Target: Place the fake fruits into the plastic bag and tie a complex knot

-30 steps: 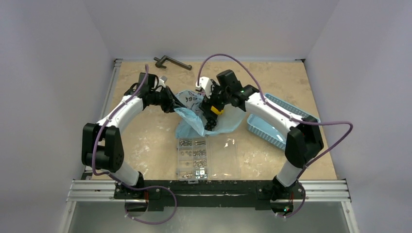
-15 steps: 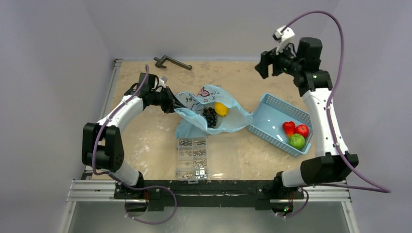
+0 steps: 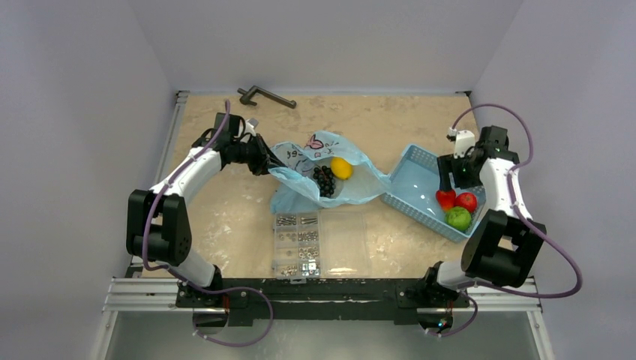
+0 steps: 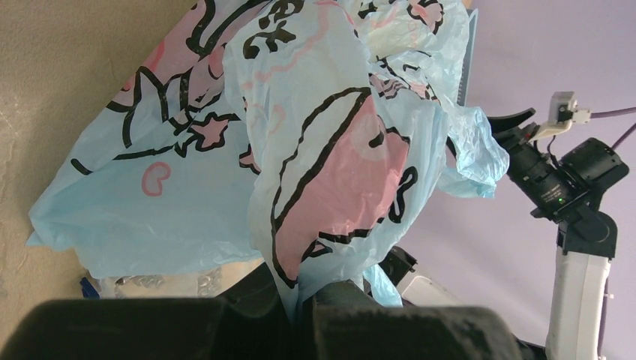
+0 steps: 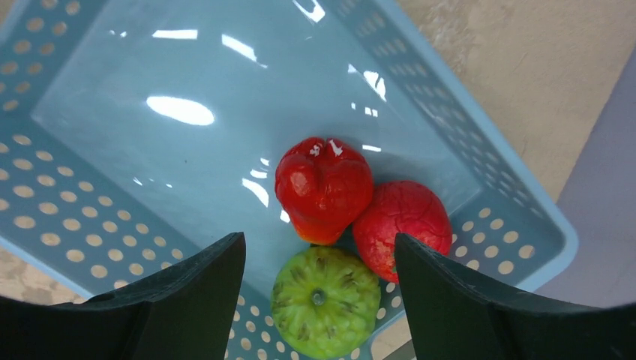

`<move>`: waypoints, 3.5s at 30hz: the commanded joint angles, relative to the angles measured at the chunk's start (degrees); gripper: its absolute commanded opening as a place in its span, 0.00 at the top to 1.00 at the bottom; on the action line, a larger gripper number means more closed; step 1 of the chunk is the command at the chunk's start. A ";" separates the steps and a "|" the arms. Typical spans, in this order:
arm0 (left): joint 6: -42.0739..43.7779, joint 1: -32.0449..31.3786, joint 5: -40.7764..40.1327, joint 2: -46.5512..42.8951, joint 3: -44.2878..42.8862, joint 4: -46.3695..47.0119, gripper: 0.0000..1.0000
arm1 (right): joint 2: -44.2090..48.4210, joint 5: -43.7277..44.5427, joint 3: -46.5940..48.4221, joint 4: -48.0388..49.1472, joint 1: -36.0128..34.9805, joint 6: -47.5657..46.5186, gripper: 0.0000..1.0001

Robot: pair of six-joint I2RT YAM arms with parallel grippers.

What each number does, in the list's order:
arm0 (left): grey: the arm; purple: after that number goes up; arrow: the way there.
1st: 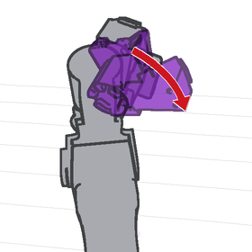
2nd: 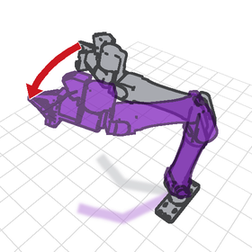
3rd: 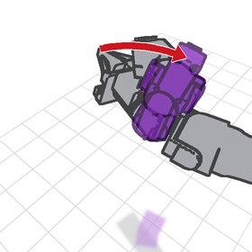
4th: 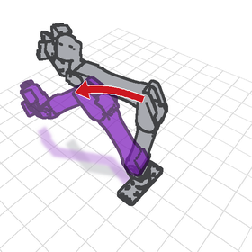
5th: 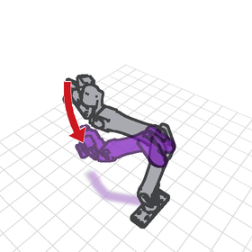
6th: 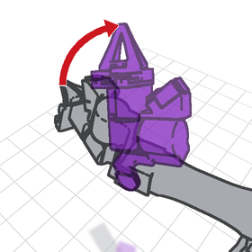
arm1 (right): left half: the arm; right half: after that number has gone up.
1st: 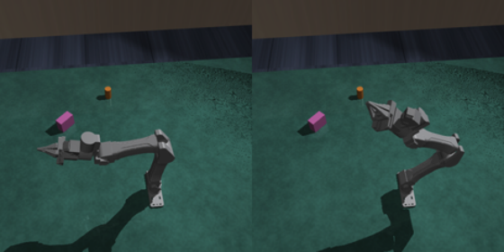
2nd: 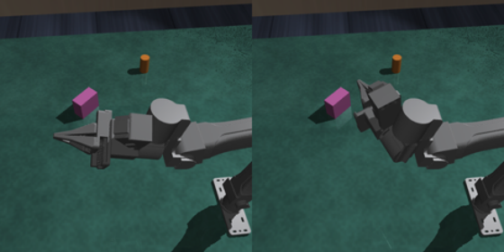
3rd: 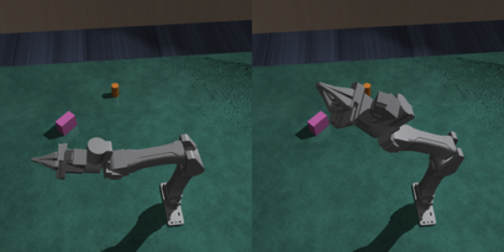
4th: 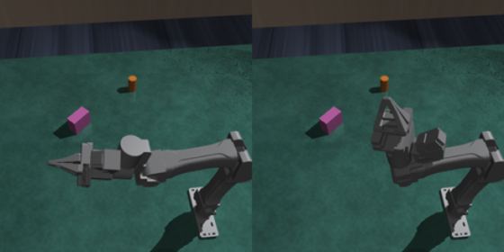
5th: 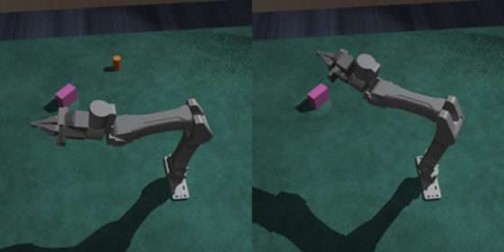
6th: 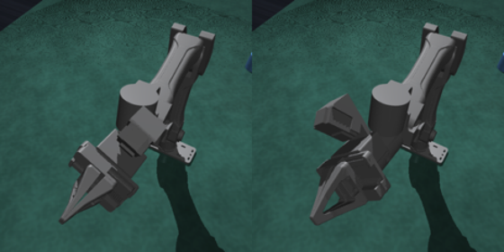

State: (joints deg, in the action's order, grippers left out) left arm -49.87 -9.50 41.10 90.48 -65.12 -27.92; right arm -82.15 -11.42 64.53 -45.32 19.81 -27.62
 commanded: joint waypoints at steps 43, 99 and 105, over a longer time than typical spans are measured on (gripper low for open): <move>2.20 0.05 0.38 -0.39 -0.42 -0.31 1.00 | 6.82 -33.26 23.18 20.24 -38.79 13.56 0.79; 25.07 0.18 0.37 3.42 -17.83 -12.87 1.00 | 9.54 -33.86 9.47 10.64 -37.92 10.83 1.00; 39.95 0.23 -0.03 10.79 -34.85 -22.04 0.94 | 13.98 -39.42 11.59 30.58 -38.09 32.80 1.00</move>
State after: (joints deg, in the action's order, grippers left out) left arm -23.77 -9.50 41.28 97.84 -89.97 -43.07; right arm -72.05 -43.03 72.71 -29.80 -18.11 -11.81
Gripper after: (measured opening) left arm 0.034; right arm 0.007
